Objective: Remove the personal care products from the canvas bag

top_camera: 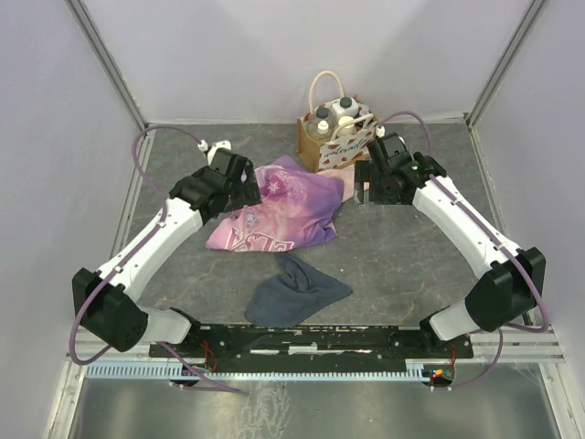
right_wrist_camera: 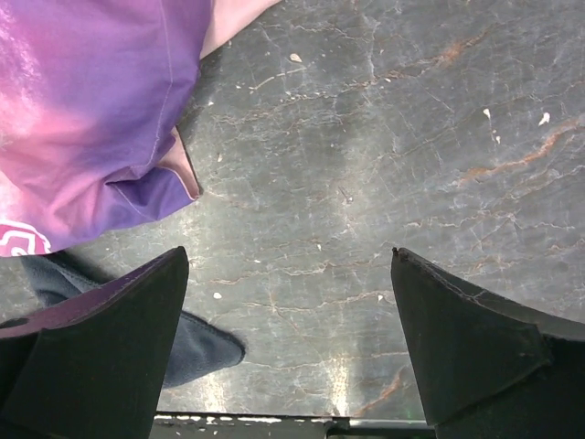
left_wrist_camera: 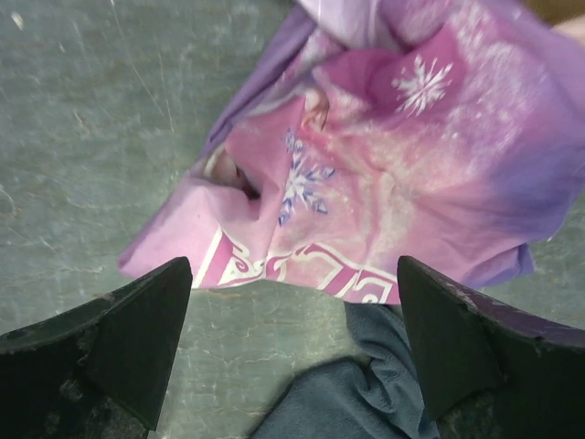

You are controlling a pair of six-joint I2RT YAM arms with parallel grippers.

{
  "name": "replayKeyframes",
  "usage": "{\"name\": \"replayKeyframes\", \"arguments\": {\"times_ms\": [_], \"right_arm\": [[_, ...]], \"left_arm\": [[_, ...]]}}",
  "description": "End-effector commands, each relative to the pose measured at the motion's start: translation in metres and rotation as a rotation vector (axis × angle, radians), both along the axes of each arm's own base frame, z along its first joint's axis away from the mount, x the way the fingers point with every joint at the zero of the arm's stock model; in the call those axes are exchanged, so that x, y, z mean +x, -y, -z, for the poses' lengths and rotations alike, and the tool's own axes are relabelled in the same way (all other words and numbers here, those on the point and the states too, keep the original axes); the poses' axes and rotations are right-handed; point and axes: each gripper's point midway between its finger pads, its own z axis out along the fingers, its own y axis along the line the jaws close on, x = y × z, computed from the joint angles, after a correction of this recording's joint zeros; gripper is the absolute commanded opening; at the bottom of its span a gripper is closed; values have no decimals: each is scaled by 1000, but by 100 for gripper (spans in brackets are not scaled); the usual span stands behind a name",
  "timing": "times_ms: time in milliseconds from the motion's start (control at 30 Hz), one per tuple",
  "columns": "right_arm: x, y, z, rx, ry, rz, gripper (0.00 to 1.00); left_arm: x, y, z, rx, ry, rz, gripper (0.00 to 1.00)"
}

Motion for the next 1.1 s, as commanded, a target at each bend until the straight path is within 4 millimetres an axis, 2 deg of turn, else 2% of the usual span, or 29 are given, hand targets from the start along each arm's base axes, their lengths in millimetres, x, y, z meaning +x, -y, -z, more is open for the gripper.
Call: {"name": "replayKeyframes", "arguments": {"times_ms": [0, 133, 200, 300, 367, 433, 500, 533, 600, 667, 733, 900, 967, 1067], "right_arm": [[-2, 6, -22, 12, 45, 7, 100], [-3, -2, -27, 60, 62, -15, 100], [-3, -3, -32, 88, 87, -4, 100], [0, -17, -35, 192, 155, -26, 100], [0, -32, -20, 251, 138, -64, 100], [-11, -56, 10, 292, -42, -171, 100], [-38, -99, 32, 392, -291, -332, 100], [-47, -116, 42, 375, -337, -383, 100], [-57, -133, 56, 280, -328, -425, 100], [-64, -150, 61, 269, -328, -452, 100], [-72, -162, 70, 270, -351, -456, 100], [-92, -180, 85, 244, -390, -497, 100], [-97, -181, 91, 224, -395, -489, 100], [-95, -171, 96, 170, -376, -444, 100]], "left_arm": [[11, -16, -45, 72, 101, -7, 100], [10, -8, -43, 35, 91, 33, 99], [10, -4, -36, 19, 62, 63, 99], [10, -1, -24, 20, 24, 90, 99], [8, 8, -12, -8, -2, 123, 99], [4, 25, 4, -72, -48, 183, 99], [-1, 41, 21, -142, -91, 225, 96], [-3, 47, 29, -169, -111, 240, 94], [-4, 52, 47, -186, -140, 240, 92], [-3, 50, 60, -173, -157, 227, 92], [-1, 48, 75, -152, -186, 208, 92], [8, 50, 89, -142, -199, 189, 91], [9, 55, 95, -156, -219, 189, 88], [6, 69, 98, -179, -239, 216, 84]]}}
